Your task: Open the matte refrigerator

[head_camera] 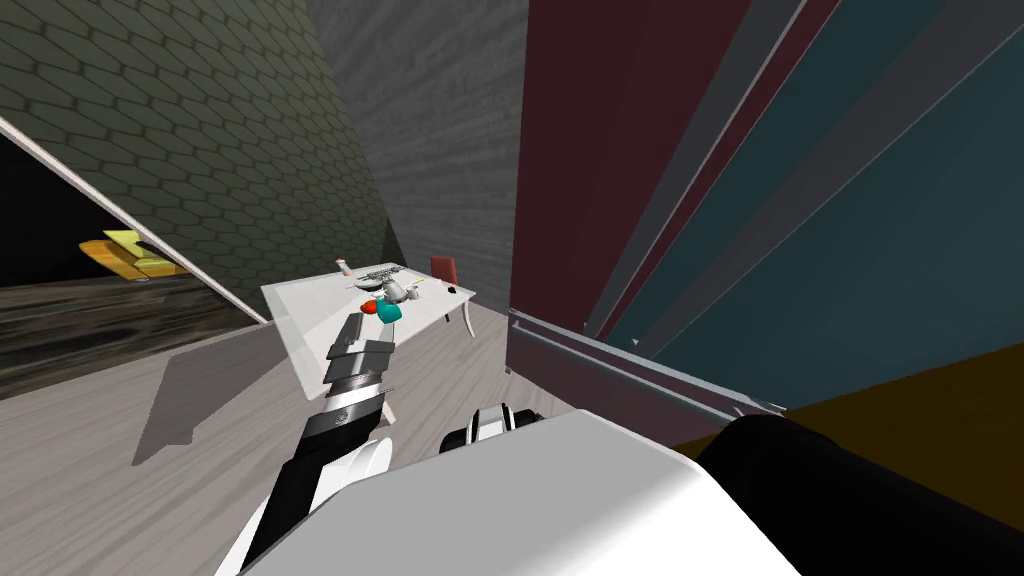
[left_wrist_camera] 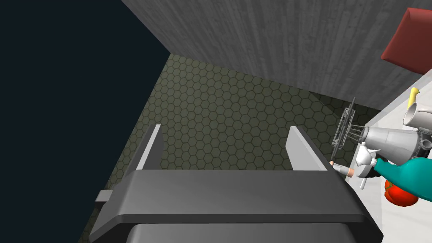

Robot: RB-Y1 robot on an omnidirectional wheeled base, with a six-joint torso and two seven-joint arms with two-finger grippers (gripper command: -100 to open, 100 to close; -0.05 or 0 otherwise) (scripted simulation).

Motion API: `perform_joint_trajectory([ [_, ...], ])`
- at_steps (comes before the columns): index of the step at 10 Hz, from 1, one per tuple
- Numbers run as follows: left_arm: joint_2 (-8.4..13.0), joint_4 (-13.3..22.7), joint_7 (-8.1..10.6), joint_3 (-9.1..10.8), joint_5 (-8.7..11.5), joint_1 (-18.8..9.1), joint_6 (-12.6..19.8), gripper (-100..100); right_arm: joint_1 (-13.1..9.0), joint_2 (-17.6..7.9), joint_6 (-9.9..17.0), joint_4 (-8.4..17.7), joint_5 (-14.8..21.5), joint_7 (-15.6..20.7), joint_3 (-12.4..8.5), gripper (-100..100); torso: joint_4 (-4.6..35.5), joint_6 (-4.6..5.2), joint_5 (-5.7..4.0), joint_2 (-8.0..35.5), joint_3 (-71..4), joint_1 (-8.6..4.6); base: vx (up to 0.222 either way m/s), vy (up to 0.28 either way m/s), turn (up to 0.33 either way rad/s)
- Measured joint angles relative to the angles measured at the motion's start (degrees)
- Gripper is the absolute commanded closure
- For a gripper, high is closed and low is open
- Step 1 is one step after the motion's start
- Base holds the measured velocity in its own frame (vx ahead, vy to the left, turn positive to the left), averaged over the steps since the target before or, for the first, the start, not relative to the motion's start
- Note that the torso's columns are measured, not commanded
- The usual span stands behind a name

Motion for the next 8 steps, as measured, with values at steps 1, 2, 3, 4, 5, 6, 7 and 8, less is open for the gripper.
perform_joint_trajectory([
  [1,0.0,0.0,0.0,0.01,0.0,0.01,0.0,0,-0.2,0.08,1.99,1.21,0.43,0.19,0.46,-100,-0.01,0.06,0.01,-0.01,-0.02,-0.02,0.025,0.033,0.429],
  [2,0.0,0.0,0.0,0.0,0.0,0.0,0.0,0,-0.15,-0.04,3.75,2.68,1.2,0.39,1.27,-100,-0.01,0.02,0.01,-0.03,-0.02,0.0,0.023,0.022,0.192],
  [3,0.0,0.0,0.0,0.01,0.0,0.02,0.0,0,-0.42,0.1,5.04,5.01,1.86,0.41,1.59,-100,-0.01,0.1,0.01,-0.01,-0.02,-0.05,0.012,0.009,-0.043],
  [4,0.0,0.0,0.0,0.01,0.0,0.02,0.0,0,-0.45,-0.04,6.43,5.69,1.82,0.47,1.75,-100,0.0,0.08,0.0,0.03,0.0,-0.09,0.016,0.023,0.323],
  [5,0.0,0.0,0.0,0.0,0.0,0.0,0.0,0,-0.36,-0.24,7.94,7.16,2.4,0.71,2.52,-100,0.0,0.0,0.0,0.02,0.01,-0.01,0.019,0.018,0.28],
  [6,0.0,0.0,0.0,0.01,0.0,0.01,0.0,0,-0.28,-0.31,9.81,7.86,2.68,0.99,3.05,-100,0.0,0.06,0.01,0.0,-0.01,-0.02,0.01,0.005,0.015],
  [7,0.0,0.0,0.0,0.02,0.0,0.02,0.0,0,-0.57,-0.15,11.32,8.51,2.87,1.08,3.17,-100,-0.01,0.08,0.0,0.01,-0.01,-0.06,0.013,0.019,0.32],
  [8,0.0,0.0,0.0,0.01,0.0,0.0,0.0,0,-0.61,0.14,12.99,9.91,4.04,1.13,3.94,-100,0.0,0.01,0.01,0.0,0.0,0.0,0.018,0.016,0.231],
])
